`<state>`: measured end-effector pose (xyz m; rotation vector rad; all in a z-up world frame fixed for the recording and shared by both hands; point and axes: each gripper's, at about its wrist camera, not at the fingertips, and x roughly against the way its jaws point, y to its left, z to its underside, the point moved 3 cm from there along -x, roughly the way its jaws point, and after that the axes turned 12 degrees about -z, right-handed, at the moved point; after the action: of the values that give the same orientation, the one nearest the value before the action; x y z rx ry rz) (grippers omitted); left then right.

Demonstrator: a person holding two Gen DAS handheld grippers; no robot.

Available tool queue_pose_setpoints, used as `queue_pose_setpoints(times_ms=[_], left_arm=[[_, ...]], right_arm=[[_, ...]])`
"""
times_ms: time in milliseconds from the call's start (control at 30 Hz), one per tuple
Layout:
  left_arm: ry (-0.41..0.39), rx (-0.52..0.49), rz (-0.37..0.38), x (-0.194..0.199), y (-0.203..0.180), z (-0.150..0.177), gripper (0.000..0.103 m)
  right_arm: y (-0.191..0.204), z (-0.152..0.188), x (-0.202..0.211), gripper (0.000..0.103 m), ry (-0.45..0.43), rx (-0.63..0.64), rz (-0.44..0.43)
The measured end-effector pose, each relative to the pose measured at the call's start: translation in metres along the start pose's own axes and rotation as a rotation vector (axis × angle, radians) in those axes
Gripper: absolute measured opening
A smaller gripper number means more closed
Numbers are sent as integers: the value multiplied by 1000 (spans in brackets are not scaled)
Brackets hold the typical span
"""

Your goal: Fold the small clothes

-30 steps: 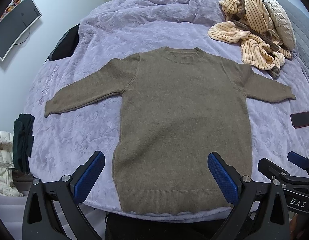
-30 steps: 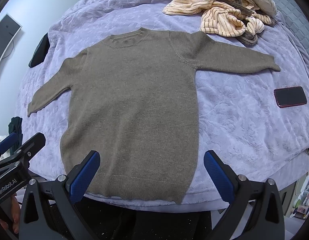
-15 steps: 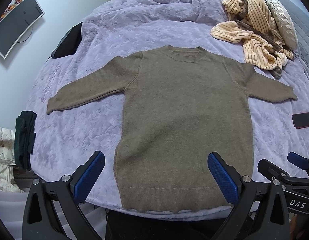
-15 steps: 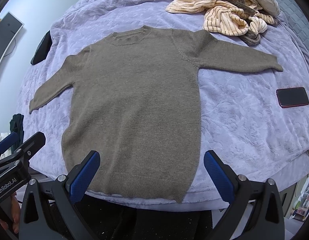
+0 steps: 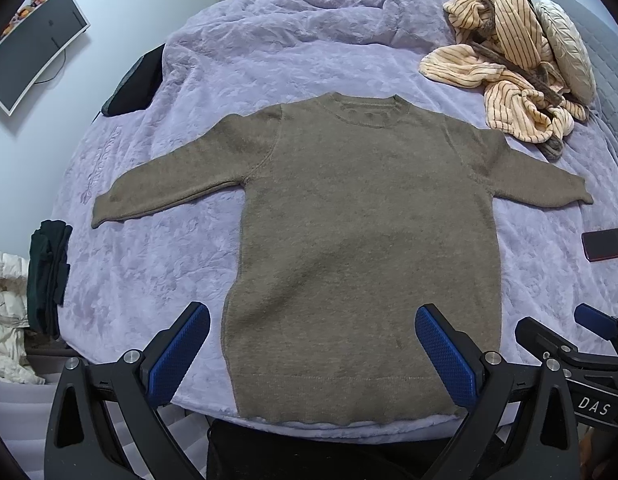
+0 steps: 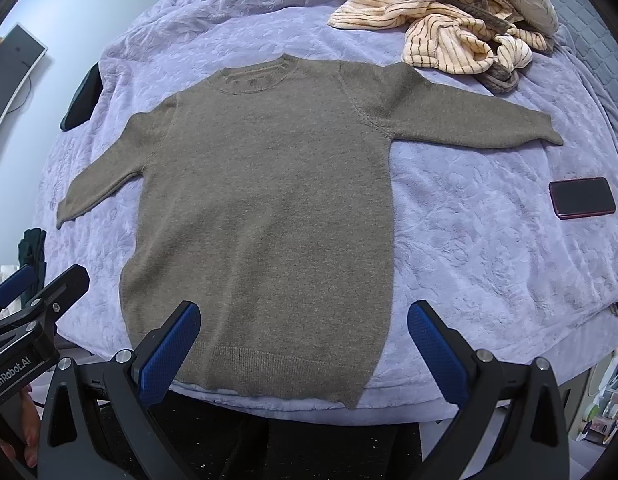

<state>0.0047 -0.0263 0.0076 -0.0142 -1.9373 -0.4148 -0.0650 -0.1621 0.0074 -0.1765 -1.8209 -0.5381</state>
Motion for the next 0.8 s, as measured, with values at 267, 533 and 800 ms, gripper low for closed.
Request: queue_pose_setpoints(times_ms=[267,533,800], left_arm=[[-2,15,2,2,-1,-4,103],[7,22,-9,1,1,-1,103],[17,39,-22,3,1,4,103]], right_arm=[[2,-5,3,103,-7,26,13],[7,-5,4,103,-10,51,12],[4,-5,4,103,-4,62,-5]])
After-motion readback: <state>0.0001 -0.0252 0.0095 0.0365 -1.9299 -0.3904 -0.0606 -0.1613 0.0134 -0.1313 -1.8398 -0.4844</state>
